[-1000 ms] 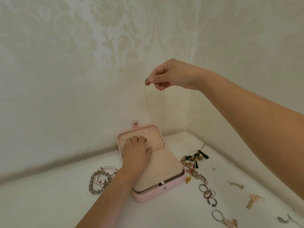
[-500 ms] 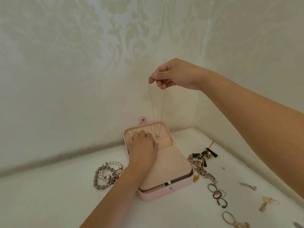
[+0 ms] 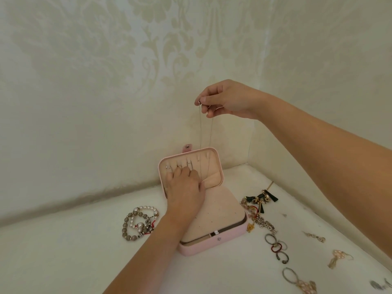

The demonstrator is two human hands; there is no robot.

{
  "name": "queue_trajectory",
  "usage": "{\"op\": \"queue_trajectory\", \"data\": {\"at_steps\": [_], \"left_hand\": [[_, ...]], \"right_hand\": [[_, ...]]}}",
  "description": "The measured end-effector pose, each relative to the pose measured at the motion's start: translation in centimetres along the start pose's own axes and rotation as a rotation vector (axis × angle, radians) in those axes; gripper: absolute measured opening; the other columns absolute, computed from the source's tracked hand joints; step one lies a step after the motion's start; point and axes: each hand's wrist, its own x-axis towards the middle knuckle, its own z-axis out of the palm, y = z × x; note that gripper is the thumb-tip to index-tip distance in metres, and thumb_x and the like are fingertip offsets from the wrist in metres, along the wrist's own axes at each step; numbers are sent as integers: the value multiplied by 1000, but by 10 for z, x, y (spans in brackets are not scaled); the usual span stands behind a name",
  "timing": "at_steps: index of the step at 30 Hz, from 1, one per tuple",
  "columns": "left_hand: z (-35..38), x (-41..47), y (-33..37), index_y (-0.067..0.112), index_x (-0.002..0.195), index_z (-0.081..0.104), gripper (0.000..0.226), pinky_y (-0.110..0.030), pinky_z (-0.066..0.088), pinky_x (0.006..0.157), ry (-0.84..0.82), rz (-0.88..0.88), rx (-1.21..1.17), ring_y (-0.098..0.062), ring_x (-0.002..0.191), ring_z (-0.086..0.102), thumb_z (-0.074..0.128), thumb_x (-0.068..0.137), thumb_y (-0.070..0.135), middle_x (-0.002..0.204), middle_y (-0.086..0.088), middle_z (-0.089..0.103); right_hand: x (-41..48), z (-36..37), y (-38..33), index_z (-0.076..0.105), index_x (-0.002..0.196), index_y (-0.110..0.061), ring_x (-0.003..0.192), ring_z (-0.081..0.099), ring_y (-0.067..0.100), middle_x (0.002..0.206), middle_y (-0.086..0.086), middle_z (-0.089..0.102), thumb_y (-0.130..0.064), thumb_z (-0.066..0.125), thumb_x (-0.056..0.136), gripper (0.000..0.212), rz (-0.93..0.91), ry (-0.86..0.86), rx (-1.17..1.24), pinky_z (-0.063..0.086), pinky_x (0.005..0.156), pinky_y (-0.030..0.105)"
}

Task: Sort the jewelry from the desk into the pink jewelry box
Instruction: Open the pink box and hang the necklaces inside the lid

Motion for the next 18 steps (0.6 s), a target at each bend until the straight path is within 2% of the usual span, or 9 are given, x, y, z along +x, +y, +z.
{"op": "queue_trajectory", "data": {"at_steps": [7, 11, 18], "left_hand": [[-1, -1, 0, 17, 56, 58, 18, -38, 32, 76, 42, 19, -37, -26, 73, 59, 74, 63, 20, 63, 0, 59], [0, 0, -1, 18, 56, 58, 19, -34, 25, 71, 33, -1, -49, -24, 68, 56, 75, 63, 22, 63, 1, 58], [2, 0, -2, 19, 58, 59, 18, -34, 26, 71, 35, -19, -63, -22, 67, 55, 75, 64, 22, 64, 2, 58]], "right_hand": [[-2, -1, -5, 65, 96, -6, 66, 59, 11, 77, 3, 62, -10, 54, 95, 12, -40, 51, -1, 54, 73, 20], [-6, 1, 0, 65, 100, -1, 67, 61, 12, 78, 4, 63, -8, 57, 93, 13, -37, 63, -7, 56, 74, 21], [-7, 9, 17, 71, 96, -5, 73, 63, 9, 84, 7, 67, -7, 65, 87, 11, -32, 98, -56, 55, 75, 18]]}}
